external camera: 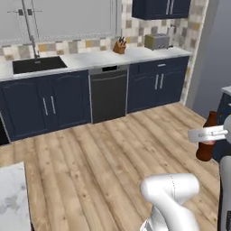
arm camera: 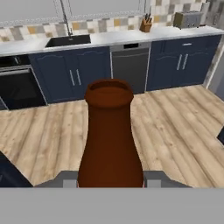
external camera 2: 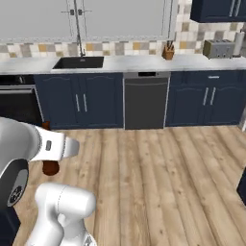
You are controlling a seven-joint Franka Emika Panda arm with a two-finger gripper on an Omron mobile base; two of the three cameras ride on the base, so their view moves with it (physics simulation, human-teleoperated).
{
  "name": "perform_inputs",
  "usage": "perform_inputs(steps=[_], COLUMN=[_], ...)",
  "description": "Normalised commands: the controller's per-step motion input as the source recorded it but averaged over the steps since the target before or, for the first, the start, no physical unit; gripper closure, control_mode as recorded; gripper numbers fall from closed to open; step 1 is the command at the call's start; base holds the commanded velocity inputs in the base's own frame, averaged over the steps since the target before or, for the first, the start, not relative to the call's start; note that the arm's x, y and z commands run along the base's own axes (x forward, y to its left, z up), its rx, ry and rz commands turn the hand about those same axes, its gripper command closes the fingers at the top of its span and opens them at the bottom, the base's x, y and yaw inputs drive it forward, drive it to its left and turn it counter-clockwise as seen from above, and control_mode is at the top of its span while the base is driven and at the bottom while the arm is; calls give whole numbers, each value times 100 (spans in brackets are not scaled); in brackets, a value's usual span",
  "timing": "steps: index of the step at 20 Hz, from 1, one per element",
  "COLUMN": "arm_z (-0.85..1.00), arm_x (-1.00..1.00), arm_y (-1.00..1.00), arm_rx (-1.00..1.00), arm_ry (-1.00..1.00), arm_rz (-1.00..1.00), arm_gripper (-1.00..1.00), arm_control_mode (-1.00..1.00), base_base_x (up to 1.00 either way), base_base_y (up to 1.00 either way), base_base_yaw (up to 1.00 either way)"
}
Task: Open the fridge, grab two sodas, and place both sodas inside the bowl with ice on the dining counter.
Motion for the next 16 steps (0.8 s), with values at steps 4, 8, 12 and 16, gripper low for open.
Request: perform_inputs(steps=[4,8,12,16], arm_z=[0,0,0,0], arm_x=[0,0,0,0], arm_y=[0,0,0,0], arm_rx=[0,0,0,0], arm_ry=[0,0,0,0], arm_rz=[0,0,0,0], arm_gripper=[100,100,100,100], arm_control_mode=[100,100,100,100], base_base_x=[52,79,88,90], base_base_y=[24,0,0,0], base_base_yaw=[46,46,46,45])
